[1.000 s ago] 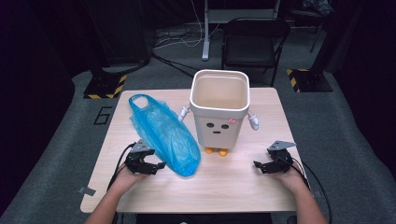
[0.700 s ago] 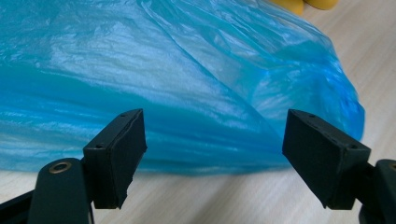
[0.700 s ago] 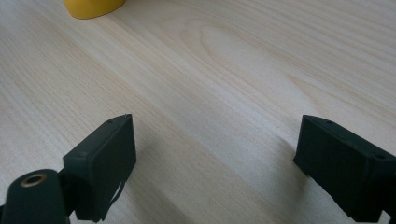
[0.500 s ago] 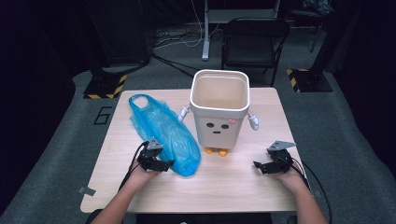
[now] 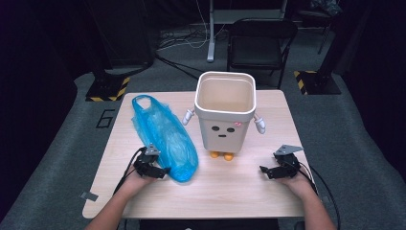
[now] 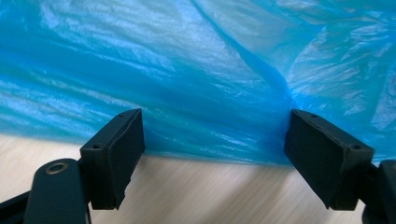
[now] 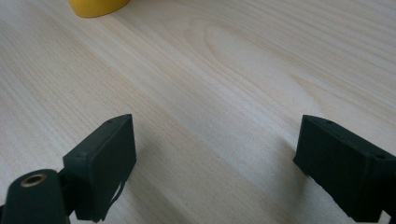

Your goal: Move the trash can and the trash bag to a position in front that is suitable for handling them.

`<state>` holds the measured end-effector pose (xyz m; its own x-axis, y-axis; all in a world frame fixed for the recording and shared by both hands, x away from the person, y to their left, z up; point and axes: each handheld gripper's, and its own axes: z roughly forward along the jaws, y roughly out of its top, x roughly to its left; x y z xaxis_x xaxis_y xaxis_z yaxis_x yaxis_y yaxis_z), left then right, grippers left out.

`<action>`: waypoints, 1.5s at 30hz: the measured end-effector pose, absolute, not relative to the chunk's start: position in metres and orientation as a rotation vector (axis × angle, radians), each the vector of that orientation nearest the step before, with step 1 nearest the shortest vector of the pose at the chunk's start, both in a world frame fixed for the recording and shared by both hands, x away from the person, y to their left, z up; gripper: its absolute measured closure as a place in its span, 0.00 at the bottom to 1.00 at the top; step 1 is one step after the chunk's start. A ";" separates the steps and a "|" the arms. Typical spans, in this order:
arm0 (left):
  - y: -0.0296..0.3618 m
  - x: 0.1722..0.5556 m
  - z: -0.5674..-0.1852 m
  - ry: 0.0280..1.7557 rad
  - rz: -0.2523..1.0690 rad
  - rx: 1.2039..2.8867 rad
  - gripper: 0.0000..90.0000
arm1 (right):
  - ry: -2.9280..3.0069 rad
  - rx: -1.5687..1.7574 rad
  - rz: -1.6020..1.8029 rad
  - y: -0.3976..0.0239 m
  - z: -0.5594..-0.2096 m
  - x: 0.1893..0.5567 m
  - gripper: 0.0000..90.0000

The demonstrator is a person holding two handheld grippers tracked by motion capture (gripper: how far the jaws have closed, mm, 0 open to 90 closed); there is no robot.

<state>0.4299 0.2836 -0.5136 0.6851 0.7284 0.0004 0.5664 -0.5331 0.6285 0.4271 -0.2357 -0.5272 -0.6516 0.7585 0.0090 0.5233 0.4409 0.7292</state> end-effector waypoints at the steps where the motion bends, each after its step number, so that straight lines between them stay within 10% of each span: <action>1: 0.289 0.429 -0.514 0.997 0.345 2.292 0.22 | 2.377 1.098 1.036 -0.236 -0.527 0.427 0.12; 27: 0.418 0.398 -0.519 1.194 0.438 2.163 0.21 | 2.380 1.093 1.038 -0.235 -0.527 0.424 0.12; 45: 0.431 0.383 -0.500 1.181 0.437 2.078 0.32 | 2.392 1.075 1.040 -0.235 -0.527 0.424 0.12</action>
<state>0.3829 0.4305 -0.4995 0.5282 0.8478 -0.0473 0.6132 -0.3423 0.7119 0.4237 -0.2350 -0.5273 -0.6657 0.7462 0.0064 0.5137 0.4520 0.7292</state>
